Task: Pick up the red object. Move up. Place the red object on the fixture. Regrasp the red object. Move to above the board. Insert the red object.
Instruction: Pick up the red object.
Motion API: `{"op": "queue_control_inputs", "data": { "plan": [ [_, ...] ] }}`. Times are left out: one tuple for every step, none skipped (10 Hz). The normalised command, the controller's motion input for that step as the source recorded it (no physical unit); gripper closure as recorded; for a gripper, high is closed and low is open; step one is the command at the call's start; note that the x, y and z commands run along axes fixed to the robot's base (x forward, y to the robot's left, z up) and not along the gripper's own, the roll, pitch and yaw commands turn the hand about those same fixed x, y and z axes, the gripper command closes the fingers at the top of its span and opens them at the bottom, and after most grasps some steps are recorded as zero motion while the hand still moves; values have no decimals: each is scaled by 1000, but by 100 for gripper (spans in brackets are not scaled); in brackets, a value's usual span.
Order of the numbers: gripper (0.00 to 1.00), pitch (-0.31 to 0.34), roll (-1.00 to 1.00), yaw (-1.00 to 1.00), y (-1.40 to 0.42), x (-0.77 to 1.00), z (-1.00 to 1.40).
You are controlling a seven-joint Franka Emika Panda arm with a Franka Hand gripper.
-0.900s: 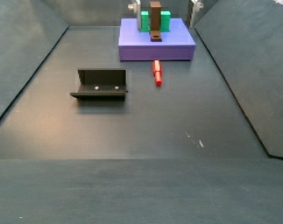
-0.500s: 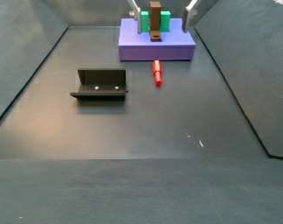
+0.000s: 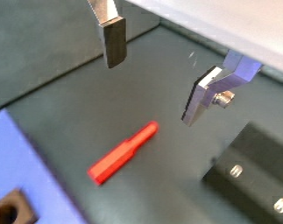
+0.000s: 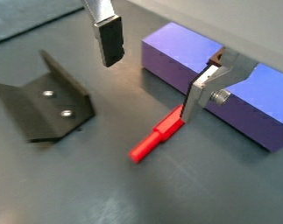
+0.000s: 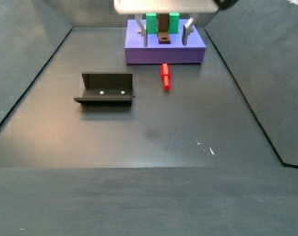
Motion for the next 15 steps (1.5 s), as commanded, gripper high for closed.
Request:
{"op": "queue_control_inputs", "data": {
  "plan": [
    [0, -27, 0, 0, -463, 26, -589],
    [0, 0, 0, 0, -240, 0, -331],
    [0, 0, 0, 0, -146, 14, -260],
    [0, -33, -7, -6, -180, 17, -357],
    [0, -30, -1, -3, -191, 34, -369],
    [0, -30, 0, 0, -220, 6, -423],
    [0, -51, 0, 0, -240, 0, -480],
    [0, -83, 0, 0, -209, 0, -489],
    [0, -150, -26, 0, -109, 0, -403],
    [0, -194, -54, 0, 0, 0, -257],
    [0, -187, -46, 0, -3, 0, -291],
    [0, -177, -40, 0, -14, 0, -306],
    [0, -167, -34, 0, -29, 0, -323],
    [0, -159, -31, 0, -43, 0, -346],
    [0, -144, -37, 0, -46, 0, -297]
  ]
}}
